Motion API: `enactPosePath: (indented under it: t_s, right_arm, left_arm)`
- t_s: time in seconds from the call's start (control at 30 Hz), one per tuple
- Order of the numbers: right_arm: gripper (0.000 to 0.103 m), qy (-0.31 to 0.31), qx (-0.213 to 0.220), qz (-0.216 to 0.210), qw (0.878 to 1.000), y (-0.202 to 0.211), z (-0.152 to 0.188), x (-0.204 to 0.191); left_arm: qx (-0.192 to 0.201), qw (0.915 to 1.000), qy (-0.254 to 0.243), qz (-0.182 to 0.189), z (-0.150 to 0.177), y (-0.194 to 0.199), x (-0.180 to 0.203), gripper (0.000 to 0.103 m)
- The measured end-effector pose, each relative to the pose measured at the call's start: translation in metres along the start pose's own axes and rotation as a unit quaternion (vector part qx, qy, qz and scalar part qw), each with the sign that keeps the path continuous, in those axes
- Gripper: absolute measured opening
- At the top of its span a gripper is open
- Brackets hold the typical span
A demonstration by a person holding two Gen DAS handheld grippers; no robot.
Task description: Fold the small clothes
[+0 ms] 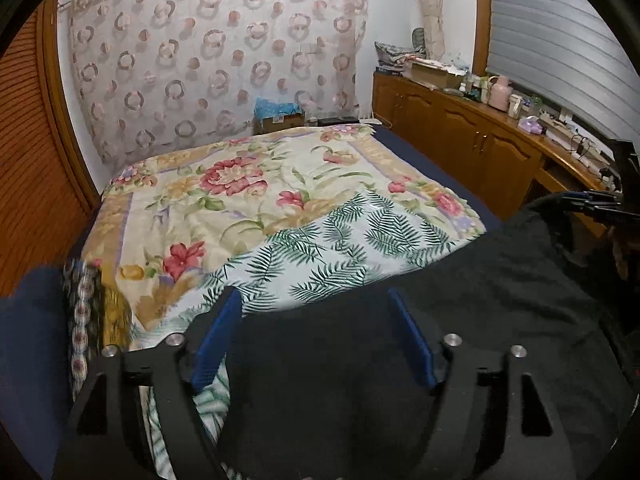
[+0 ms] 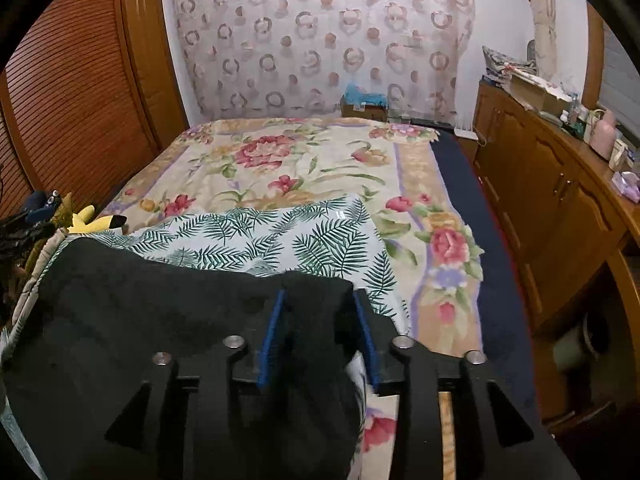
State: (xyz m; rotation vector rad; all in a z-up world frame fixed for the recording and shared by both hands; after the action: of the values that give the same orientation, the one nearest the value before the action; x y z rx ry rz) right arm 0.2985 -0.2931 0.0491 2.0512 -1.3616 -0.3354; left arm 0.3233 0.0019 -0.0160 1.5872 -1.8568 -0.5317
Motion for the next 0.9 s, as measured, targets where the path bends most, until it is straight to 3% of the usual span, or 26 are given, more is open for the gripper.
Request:
enactPosePath:
  t_s: [0.1,0.57,0.77,0.9]
  right_arm:
    - [0.059,-0.013,0.01,-0.005,1.0,0.017,0.015,-0.005]
    - [0.059,-0.066,-0.039,-0.007,0.997,0.086,0.108,-0.026]
    - [0.059,-0.083,-0.06,-0.019,0.995,0.078,0.12,-0.033]
    - [0.059,-0.086,-0.057,-0.013,0.995,0.077,0.106,-0.029]
  left_arm:
    - [-0.002,1.0,0.003,-0.004,0.015,0.007,-0.001,0.077]
    - [-0.047,0.9986,0.022,-0.012,0.075,0.007,-0.015,0.077]
    - [-0.055,0.998,0.022,-0.022,0.081,0.0,-0.017,0.077]
    - [-0.058,0.9978,0.021,-0.024,0.083,-0.002,-0.017,0.077]
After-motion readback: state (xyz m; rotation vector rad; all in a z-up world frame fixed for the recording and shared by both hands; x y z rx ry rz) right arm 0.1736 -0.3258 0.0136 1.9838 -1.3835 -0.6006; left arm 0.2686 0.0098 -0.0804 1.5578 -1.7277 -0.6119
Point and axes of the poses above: each gripper's, at about its wrist camera, not at the fingertips, and y roughly against the way its jaws point, x to its right, z to its underside, the point moved 2 cm from there along -y, roughly the way its jaws point, and after that the axes turned 14 degrees about y, right-handed, at the moved point
